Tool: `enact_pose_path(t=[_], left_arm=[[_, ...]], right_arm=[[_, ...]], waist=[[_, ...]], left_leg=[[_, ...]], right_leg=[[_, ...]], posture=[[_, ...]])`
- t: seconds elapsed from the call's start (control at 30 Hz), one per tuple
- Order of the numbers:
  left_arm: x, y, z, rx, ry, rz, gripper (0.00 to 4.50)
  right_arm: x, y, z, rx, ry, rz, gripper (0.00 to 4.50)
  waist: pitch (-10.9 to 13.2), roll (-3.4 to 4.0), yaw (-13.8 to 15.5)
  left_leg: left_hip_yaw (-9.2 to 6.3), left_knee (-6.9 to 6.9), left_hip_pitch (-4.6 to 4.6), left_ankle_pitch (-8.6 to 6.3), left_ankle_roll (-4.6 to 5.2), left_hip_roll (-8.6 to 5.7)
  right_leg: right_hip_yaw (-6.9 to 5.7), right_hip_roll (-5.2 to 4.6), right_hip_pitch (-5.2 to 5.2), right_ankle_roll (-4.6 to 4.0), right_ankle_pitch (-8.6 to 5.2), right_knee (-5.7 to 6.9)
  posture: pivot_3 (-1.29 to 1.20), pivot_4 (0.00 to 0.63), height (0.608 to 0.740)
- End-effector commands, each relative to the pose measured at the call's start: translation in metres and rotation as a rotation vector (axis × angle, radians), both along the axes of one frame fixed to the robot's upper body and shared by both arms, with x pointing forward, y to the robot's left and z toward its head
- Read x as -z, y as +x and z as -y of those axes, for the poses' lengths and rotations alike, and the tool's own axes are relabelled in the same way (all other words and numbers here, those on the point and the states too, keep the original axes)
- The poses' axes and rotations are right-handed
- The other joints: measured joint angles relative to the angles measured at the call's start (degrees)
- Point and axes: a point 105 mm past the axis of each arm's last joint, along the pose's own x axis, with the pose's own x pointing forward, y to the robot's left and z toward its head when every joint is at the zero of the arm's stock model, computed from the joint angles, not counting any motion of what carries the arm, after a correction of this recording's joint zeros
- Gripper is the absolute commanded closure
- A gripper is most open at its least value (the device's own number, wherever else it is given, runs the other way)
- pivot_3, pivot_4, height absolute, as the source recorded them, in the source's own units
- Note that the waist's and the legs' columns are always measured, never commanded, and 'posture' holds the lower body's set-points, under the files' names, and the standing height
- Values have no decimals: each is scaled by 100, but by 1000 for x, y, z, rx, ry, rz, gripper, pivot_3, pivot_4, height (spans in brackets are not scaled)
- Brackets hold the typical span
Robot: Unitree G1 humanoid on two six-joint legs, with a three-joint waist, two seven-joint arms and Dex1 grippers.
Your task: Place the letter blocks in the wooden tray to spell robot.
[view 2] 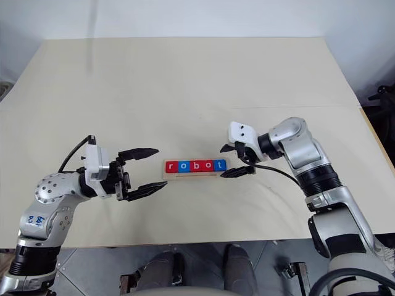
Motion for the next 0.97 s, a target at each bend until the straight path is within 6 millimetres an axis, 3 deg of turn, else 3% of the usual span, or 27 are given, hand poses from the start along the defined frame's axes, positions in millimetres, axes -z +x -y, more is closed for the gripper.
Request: enact_pose_path(t=[0.03,0.2,0.33,0.53,0.73,0.97], left_arm=[[-8,-3,-3,-6,-6,33,0],[-3,-3,-18,-43,15,15,0],[2,-4,-33,-69,38,-7,0],[4,7,-45,-104,56,-10,0],[5,22,-46,-124,70,13,0],[7,25,-45,-101,90,18,0]], right_arm=[[-9,0,18,48,23,34,37],[-15,-2,33,125,120,86,37],[-19,-25,46,95,201,82,37],[-24,-56,49,4,347,159,37],[-17,-62,53,57,359,175,37],[-15,-63,55,96,369,194,37]], waist=[[0,0,0],[0,0,-10],[0,0,2],[0,0,37],[0,0,27],[0,-1,10]], left_leg=[[0,0,0,0,0,0],[0,-1,1,0,0,1],[2,-5,2,0,0,0],[-1,-2,6,-2,1,0],[0,0,9,-1,1,0],[3,-1,8,-1,1,0]], right_leg=[[0,0,0,0,0,0],[0,1,-1,0,0,1],[1,0,-1,0,0,-4],[-1,1,5,0,1,-4],[1,1,5,-2,2,3],[1,1,4,-1,2,0]], posture=[[0,150,740],[0,150,740],[0,150,740],[0,150,740],[0,150,740],[0,150,740]])
